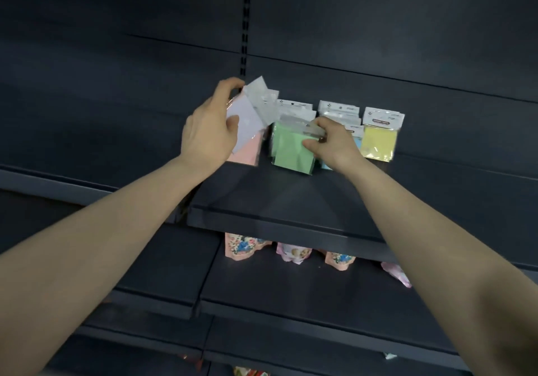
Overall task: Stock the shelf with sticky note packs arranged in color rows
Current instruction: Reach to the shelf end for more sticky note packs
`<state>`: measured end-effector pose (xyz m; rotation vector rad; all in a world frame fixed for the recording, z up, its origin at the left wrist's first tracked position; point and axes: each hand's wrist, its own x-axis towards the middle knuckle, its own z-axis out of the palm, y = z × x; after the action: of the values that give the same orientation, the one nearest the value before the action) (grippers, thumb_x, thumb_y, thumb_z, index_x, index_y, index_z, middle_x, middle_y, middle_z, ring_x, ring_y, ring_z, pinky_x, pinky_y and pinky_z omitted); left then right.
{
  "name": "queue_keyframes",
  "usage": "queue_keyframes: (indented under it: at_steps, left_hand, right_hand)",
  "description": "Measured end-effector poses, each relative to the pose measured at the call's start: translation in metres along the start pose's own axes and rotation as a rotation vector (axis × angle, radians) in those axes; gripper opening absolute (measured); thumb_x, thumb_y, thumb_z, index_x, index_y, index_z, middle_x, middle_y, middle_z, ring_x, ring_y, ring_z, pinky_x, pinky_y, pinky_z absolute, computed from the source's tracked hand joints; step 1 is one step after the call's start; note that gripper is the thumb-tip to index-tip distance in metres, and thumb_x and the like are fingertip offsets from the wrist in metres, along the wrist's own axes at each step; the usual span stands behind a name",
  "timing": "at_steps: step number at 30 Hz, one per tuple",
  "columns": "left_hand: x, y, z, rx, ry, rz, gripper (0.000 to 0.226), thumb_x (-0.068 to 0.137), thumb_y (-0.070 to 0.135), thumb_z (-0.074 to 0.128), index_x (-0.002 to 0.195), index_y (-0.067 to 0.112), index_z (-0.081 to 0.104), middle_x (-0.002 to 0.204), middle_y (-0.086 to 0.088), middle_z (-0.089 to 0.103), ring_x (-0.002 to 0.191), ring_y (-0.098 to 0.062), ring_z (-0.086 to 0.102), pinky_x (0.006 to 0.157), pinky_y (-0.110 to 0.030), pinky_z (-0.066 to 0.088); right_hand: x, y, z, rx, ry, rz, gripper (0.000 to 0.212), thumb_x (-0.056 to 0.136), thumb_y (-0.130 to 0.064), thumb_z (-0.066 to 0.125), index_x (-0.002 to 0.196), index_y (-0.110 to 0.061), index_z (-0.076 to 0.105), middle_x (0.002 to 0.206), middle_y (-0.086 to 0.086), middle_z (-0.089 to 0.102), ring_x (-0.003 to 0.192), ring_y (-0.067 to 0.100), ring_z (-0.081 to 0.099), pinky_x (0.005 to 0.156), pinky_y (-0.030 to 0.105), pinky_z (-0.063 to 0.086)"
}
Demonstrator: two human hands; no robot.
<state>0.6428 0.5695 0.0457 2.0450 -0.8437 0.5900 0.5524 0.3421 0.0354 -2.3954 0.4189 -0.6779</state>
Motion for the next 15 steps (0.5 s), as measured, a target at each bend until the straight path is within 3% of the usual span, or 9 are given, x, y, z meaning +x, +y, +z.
queue_keyframes:
  at_steps: [5,9,13,15]
  left_hand:
    - [0.010,-0.015,0.007,0.008,0.000,0.004,0.056,0.088,0.009,0.054,0.140,0.021,0.037,0.113,-0.005,0.064,0.094,-0.029,0.062,0.081,-0.045,0.051]
    - [0.014,-0.021,0.015,-0.026,0.032,0.024,0.046,0.091,0.009,0.054,0.136,0.016,0.046,0.123,-0.002,0.062,0.110,-0.022,0.059,0.088,-0.034,0.049]
    - [0.014,-0.025,0.021,-0.083,0.019,0.037,0.039,0.091,0.009,0.055,0.130,0.013,0.052,0.121,0.000,0.063,0.111,-0.017,0.058,0.090,-0.029,0.046]
    - [0.017,-0.030,0.021,-0.097,0.005,0.048,0.035,0.091,0.010,0.057,0.125,0.014,0.053,0.118,0.002,0.063,0.108,-0.015,0.058,0.088,-0.028,0.046]
  right_hand:
    - [0.023,0.003,0.018,-0.098,0.078,-0.037,0.021,0.085,-0.020,0.068,0.105,-0.016,0.061,0.083,-0.002,0.057,0.080,0.023,0.053,0.070,0.027,0.038]
    - [0.035,0.011,0.023,-0.166,0.154,-0.096,0.022,0.083,-0.017,0.071,0.102,-0.012,0.063,0.099,-0.001,0.059,0.087,0.017,0.055,0.075,0.024,0.035]
    - [0.038,0.019,0.032,-0.228,0.215,-0.145,0.023,0.080,-0.017,0.073,0.099,-0.012,0.062,0.102,0.003,0.052,0.097,0.024,0.053,0.074,0.023,0.029]
    - [0.038,0.019,0.035,-0.280,0.247,-0.155,0.033,0.079,-0.017,0.074,0.108,-0.013,0.058,0.110,0.007,0.051,0.104,0.028,0.049,0.079,0.026,0.033]
